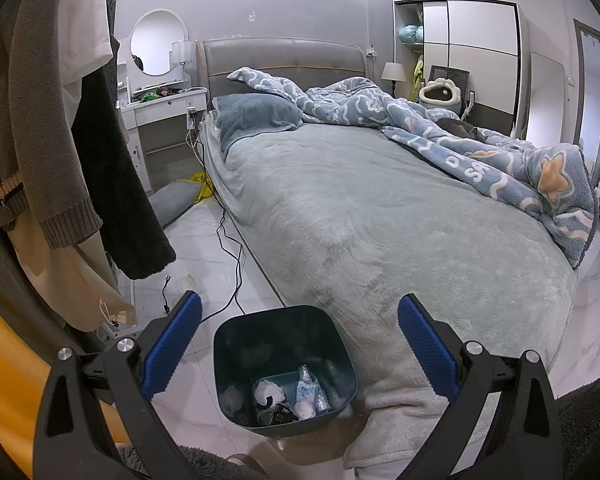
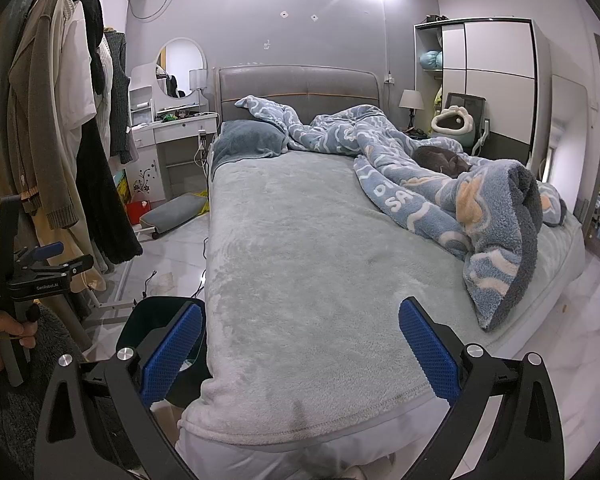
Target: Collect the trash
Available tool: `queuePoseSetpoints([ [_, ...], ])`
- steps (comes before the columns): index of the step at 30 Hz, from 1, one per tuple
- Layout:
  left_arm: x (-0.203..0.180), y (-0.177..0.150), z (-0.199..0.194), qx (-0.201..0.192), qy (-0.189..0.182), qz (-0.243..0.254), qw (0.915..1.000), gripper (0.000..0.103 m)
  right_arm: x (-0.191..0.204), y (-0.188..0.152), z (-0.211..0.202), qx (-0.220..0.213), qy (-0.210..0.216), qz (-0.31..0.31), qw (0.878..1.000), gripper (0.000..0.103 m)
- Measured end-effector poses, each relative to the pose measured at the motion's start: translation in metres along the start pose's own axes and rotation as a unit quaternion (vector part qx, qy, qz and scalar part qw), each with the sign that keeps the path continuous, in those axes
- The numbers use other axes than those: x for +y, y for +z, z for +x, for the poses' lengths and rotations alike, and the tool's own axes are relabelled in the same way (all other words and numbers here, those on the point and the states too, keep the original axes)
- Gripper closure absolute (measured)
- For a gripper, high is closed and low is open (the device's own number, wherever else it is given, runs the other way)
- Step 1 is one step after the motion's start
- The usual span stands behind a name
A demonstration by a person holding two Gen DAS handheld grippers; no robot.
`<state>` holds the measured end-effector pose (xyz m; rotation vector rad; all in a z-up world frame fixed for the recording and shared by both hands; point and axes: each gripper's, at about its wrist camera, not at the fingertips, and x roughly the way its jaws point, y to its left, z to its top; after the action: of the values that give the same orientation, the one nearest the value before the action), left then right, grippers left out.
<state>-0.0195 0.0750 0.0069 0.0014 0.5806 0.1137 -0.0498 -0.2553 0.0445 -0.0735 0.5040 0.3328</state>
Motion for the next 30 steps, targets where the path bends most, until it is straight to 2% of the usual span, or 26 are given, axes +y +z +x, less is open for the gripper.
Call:
queuePoseSetpoints([
  [30,0.0009,-0.0009,0.0008,0.001,0.000,-0.001,1.0000,0.003,0.0010,-0.0002,-0.0002,0.000,0.000,0.001,1.000,0.003],
])
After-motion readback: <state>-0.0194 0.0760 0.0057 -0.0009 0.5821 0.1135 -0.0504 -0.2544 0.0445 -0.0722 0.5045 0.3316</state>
